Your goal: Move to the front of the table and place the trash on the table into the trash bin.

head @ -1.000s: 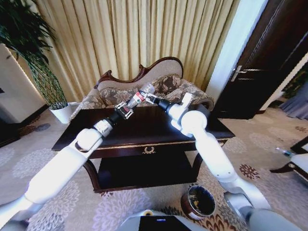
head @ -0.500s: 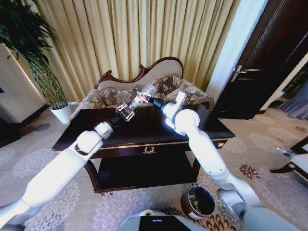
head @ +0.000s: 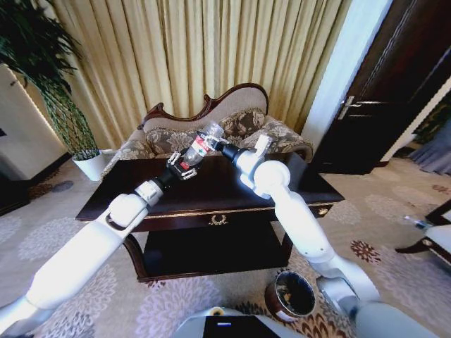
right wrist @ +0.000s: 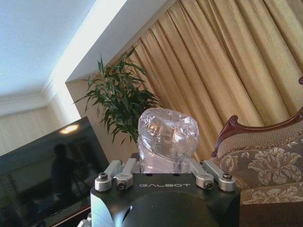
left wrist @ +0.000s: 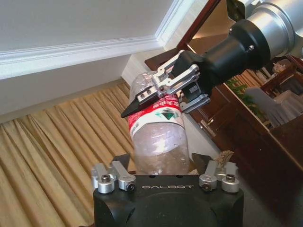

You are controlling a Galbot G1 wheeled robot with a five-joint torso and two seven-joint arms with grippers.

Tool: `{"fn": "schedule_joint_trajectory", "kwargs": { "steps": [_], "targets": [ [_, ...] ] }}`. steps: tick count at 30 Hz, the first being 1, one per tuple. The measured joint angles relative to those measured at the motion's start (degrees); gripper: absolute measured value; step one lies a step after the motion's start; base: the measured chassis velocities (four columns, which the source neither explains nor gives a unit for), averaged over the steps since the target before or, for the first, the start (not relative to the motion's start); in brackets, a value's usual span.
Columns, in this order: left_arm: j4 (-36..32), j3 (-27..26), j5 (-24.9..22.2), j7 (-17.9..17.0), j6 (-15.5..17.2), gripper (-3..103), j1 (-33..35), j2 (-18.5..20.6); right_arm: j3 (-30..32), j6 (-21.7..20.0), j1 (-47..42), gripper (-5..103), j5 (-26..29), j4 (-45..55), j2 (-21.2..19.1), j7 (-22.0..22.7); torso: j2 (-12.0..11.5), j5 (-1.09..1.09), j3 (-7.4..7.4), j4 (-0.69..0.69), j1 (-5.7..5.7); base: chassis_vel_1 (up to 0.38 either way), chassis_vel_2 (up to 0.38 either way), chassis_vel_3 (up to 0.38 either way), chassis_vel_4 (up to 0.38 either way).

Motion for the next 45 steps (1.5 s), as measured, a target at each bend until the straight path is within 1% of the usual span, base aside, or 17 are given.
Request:
{"fn": "schedule_joint_trajectory", "kwargs": {
  "steps": [1, 4, 5, 7, 8, 10, 20, 23, 24, 26, 30, 31, 32, 36, 37, 41, 45],
  "targets": [
    [-0.3, -0.3, -0.9, 0.0, 0.1, 83, 0.5, 0.1, 0.0, 0.0, -0.2, 28, 0.0, 0.2, 0.1, 0.2, 0.0, 0.00, 0.00, 0.00, 0.00, 0.000, 0.000, 0.000, 0.000],
    [-1.4, -0.7, -6.2, 0.0, 1.8, 97, 1.7, 0.2, 0.0, 0.0, -0.4, 27, 0.0, 0.4, 0.2, 0.6, 0.0, 0.00, 0.00, 0.00, 0.00, 0.000, 0.000, 0.000, 0.000],
    [-1.4, -0.7, -6.2, 0.0, 1.8, 97, 1.7, 0.2, 0.0, 0.0, -0.4, 27, 0.0, 0.4, 0.2, 0.6, 0.0, 0.00, 0.00, 0.00, 0.00, 0.000, 0.000, 0.000, 0.000],
    [-2.8, -1.3, -14.7, -0.4, 5.0, 99, 3.1, 0.6, 0.0, 0.0, -0.5, 27, 0.0, 0.6, 0.2, 0.6, 0.0, 0.00, 0.00, -0.01, 0.00, 0.000, 0.000, 0.000, 0.000],
    [-2.8, -1.3, -14.7, -0.4, 5.0, 99, 3.1, 0.6, 0.0, 0.0, -0.5, 27, 0.0, 0.6, 0.2, 0.6, 0.0, 0.00, 0.00, -0.01, 0.00, 0.000, 0.000, 0.000, 0.000],
    [-3.8, -3.3, -19.1, -0.1, 6.9, 100, 5.2, 1.2, 0.5, 0.0, -1.1, 27, 0.1, 0.9, -0.1, 0.6, 0.0, 0.00, 0.00, 0.00, 0.00, 0.000, 0.000, 0.000, 0.000],
    [-7.3, -18.2, -23.5, 0.0, 7.9, 100, 16.7, 3.3, 4.5, 0.2, -5.5, 27, 0.2, 3.7, -3.9, 0.5, 0.0, 0.00, 0.00, -0.01, 0.00, 0.000, 0.000, 0.000, 0.000],
    [-9.3, -26.3, -26.5, -3.6, 9.3, 100, 23.5, 4.0, 6.7, 0.5, -8.7, 27, -1.0, 6.4, -6.3, 3.0, 0.0, 0.00, -0.01, 0.01, 0.00, 0.000, 0.000, 0.000, 0.000],
    [-9.3, -26.3, -26.5, -3.6, 9.3, 100, 23.5, 4.0, 6.7, 0.5, -8.7, 27, -1.0, 6.4, -6.3, 3.0, 0.0, 0.00, -0.01, 0.01, 0.00, 0.000, 0.000, 0.000, 0.000],
    [-10.8, -29.7, -26.6, -8.3, 10.6, 100, 26.4, 4.0, 7.2, 0.7, -11.3, 27, -4.9, 8.9, -7.8, 6.5, 0.0, 0.00, -0.01, -0.01, 0.00, 0.000, 0.000, 0.000, 0.000],
    [-12.4, -31.8, -26.9, -11.5, 13.3, 100, 27.5, 3.1, 7.5, 0.8, -13.6, 27, -10.1, 10.0, -8.9, 8.3, 0.0, 0.01, -0.01, 0.00, 0.00, 0.000, 0.000, 0.000, 0.000],
    [-13.3, -33.2, -27.6, -13.4, 15.1, 100, 28.1, 2.4, 8.0, 1.2, -15.3, 27, -14.8, 10.4, -10.0, 8.1, 0.0, 0.00, -0.01, 0.01, 0.00, 0.000, 0.000, 0.000, 0.000],
    [-14.2, -36.8, -28.5, -15.8, 18.3, 100, 29.4, 1.2, 10.1, 2.1, -19.0, 27, -23.2, 11.6, -12.6, 6.8, 0.0, 0.02, 0.00, -0.03, 0.00, 0.000, 0.000, 0.000, 0.000],
    [-14.6, -42.4, -30.2, -17.4, 21.5, 100, 32.4, 0.8, 14.7, 2.9, -22.6, 27, -27.2, 13.0, -15.7, 7.0, 0.0, 0.01, -0.01, -0.01, 0.00, 0.000, 0.000, 0.000, 0.000],
    [-14.8, -48.4, -32.3, -18.7, 23.5, 100, 36.2, 1.1, 20.9, 4.0, -25.9, 27, -29.2, 13.1, -18.0, 5.2, 0.0, 0.00, -0.01, 0.01, 0.00, 0.000, 0.000, 0.000, 0.000],
    [-13.4, -52.6, -33.4, -18.6, 23.9, 100, 39.1, 0.6, 26.9, 5.1, -30.4, 27, -29.6, 13.0, -19.5, 3.3, 0.0, 0.01, -0.01, -0.01, 0.00, 0.000, 0.000, 0.000, 0.000],
    [-12.5, -54.0, -33.8, -18.4, 23.9, 100, 40.0, -0.3, 29.4, 5.9, -33.0, 27, -29.8, 12.9, -19.9, 2.1, 0.0, 0.01, 0.00, 0.00, -0.01, 0.000, 0.000, 0.000, 0.000]
  ]
}}
